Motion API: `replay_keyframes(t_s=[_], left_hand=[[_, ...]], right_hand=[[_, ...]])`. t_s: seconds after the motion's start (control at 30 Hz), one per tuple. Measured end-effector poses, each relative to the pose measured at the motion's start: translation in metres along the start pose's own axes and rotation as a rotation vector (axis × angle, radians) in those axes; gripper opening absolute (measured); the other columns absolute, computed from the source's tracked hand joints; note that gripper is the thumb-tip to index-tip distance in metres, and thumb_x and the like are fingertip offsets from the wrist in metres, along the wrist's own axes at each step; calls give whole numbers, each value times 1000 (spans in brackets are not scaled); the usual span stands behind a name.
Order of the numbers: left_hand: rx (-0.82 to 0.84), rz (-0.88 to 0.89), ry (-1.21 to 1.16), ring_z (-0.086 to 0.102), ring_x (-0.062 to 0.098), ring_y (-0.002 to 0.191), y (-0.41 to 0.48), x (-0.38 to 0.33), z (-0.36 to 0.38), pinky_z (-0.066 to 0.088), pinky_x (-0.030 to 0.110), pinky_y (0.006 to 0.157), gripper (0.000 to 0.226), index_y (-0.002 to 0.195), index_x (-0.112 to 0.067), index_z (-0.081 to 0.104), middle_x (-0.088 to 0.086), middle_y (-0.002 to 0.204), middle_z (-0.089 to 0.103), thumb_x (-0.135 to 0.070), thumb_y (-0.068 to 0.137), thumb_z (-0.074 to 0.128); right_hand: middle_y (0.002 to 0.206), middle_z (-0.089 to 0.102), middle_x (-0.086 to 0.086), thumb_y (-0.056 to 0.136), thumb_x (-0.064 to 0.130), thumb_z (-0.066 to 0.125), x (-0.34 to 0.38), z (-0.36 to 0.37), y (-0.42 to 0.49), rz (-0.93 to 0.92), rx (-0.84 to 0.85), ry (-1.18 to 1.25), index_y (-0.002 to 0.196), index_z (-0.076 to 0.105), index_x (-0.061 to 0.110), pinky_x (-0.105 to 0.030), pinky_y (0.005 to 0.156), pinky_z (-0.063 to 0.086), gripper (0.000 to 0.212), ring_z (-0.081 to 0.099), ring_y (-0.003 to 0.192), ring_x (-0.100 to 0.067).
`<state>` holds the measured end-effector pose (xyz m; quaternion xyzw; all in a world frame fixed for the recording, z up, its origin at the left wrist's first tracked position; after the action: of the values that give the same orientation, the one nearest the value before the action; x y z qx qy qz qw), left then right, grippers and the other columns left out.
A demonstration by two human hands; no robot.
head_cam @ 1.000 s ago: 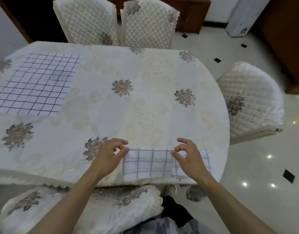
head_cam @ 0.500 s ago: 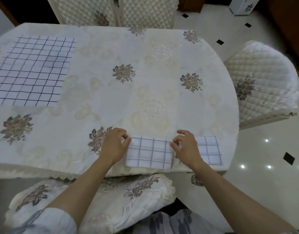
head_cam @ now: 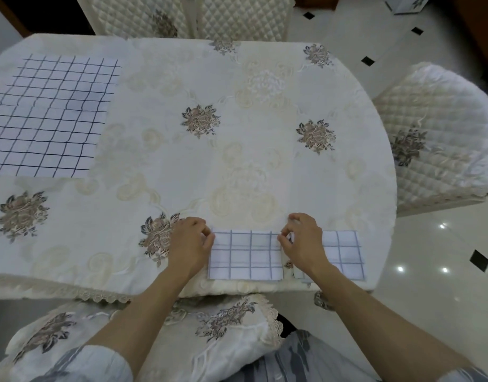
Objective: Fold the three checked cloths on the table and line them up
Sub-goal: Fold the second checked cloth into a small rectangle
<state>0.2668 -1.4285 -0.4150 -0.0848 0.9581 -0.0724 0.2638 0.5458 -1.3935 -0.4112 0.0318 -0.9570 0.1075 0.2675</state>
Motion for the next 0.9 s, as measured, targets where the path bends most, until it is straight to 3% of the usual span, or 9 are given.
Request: replay_keyframes(t_s=[0.07,0.2,0.4,0.53,0.67,0.77,0.9], left_hand=[[-12,-4,1,53,23,105,2,-1,-1,39,36,91,10,88,-17,67,1,110,63,-26,85,69],[-57,-5,-8,48,25,111,3,-7,-14,37,34,92,33,108,-15,62,2,117,58,-26,79,75],[-122,-89,-95,47,20,114,-2,2,-50,39,30,95,37,114,-18,60,-2,123,54,-31,81,72],[-163,-85,-139,44,21,118,-5,11,-89,30,24,93,41,114,-17,62,-1,125,57,-35,79,70],[-203,-66,-225,42,19,126,-1,34,-126,39,36,102,38,118,-20,61,-2,132,53,-31,84,74],[-235,-4,-278,45,18,125,0,48,-152,46,48,99,33,116,-25,61,-5,131,53,-34,86,71],[-216,90,-331,47,16,123,1,68,-180,46,49,99,29,115,-29,60,-8,130,52,-36,88,69]], right_hand=[[132,54,-6,82,23,74,-2,-8,1,10,-26,17,89,70,18,-40,104,33,10,44,129,-22],[141,46,-3,82,28,74,3,-11,3,1,0,58,118,63,21,-40,109,25,38,37,135,-21],[142,45,0,87,35,69,47,-11,16,-106,8,138,129,56,20,-38,110,23,47,36,136,-18],[145,41,5,87,46,60,92,-18,14,-183,-1,237,135,52,24,-31,110,19,53,32,137,-11],[145,41,7,90,39,65,129,-28,11,-240,-67,277,136,51,26,-37,113,24,50,32,137,-9],[145,43,6,89,43,62,153,-35,5,-240,-140,293,136,50,28,-44,114,29,50,32,138,-9],[144,43,6,89,44,62,186,-34,-14,-192,-233,305,135,49,30,-47,113,31,50,34,137,-10]])
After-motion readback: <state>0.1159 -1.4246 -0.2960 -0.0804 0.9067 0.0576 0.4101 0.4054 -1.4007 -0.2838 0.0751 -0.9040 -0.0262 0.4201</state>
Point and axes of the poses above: each hand's wrist, its own y-axis towards the middle knuckle, its own z-axis out of the palm, x = y × z, the point moved 10 cm from there along y, towards the middle knuckle
